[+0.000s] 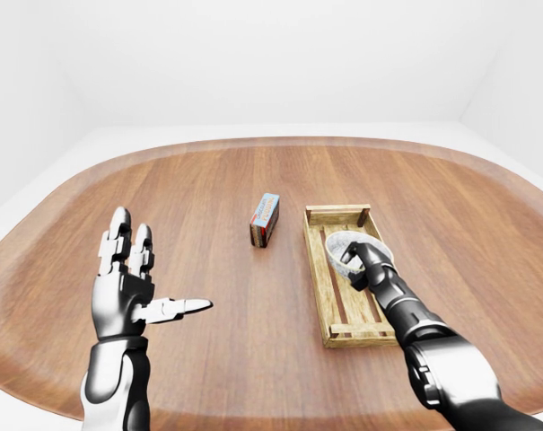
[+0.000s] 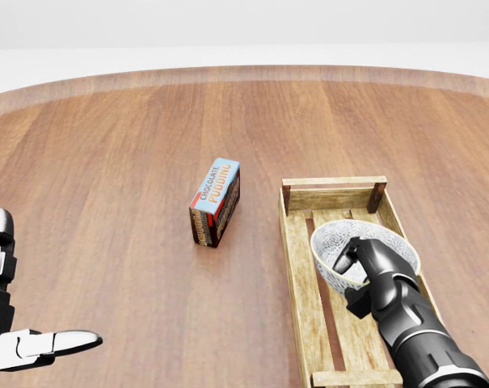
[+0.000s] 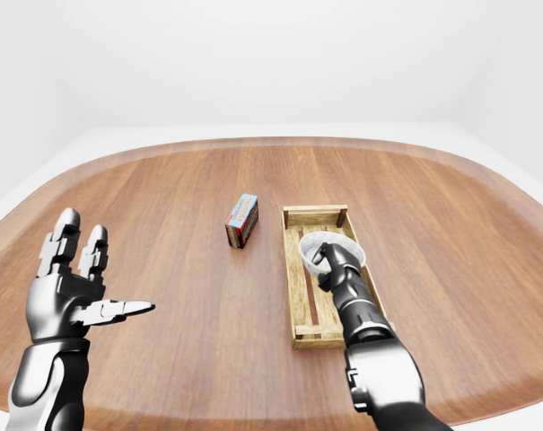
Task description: Pick up the bowl on the left and put it in the tray.
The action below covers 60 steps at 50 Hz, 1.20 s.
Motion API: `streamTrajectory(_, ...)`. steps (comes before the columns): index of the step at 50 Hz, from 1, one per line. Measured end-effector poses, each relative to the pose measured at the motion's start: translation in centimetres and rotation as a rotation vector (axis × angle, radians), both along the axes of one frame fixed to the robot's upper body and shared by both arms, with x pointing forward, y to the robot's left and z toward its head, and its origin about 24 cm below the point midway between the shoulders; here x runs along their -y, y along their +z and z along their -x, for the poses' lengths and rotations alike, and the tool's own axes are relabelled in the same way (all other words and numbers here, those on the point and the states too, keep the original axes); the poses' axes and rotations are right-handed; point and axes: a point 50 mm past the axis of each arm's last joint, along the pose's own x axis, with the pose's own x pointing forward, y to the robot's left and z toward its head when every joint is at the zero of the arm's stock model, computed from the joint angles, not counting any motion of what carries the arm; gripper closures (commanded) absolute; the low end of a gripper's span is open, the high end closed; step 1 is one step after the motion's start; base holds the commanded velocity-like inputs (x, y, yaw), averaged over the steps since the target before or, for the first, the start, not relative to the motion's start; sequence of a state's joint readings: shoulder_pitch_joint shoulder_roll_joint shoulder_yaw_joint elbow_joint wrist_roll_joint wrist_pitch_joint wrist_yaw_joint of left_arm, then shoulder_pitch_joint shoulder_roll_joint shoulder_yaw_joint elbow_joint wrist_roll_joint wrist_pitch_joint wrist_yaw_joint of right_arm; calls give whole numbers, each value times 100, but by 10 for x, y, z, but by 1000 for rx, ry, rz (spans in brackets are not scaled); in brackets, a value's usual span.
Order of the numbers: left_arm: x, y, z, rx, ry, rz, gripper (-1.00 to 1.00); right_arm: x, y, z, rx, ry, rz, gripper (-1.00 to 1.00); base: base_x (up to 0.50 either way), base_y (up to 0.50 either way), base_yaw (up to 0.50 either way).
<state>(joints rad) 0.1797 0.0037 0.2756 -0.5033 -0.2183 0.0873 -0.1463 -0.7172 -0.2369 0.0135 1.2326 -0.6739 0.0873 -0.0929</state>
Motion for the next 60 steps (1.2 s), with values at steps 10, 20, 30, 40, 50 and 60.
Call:
streamTrajectory(10,0,0,0,2,0,1,-100,0,-6,4,-19,-8,-10,-100,0,0,0)
streamTrajectory(20,0,-1,0,-3,-2,1,-100,1,-9,7,-27,-16,-14,-100,0,0,0)
streamTrajectory(30,1,-2,0,-7,-5,1,-100,0,-4,4,-1,3,-19,-100,0,0,0)
streamTrajectory(40,3,-3,0,-14,-9,0,-100,-20,21,-5,97,156,-2,-100,0,0,0)
streamTrajectory(50,3,-2,0,-12,-11,-2,-100,-61,65,0,200,413,105,-100,0,0,0)
streamTrajectory(60,3,-1,2,-5,-12,-1,-100,-87,109,18,256,546,261,-100,0,0,0)
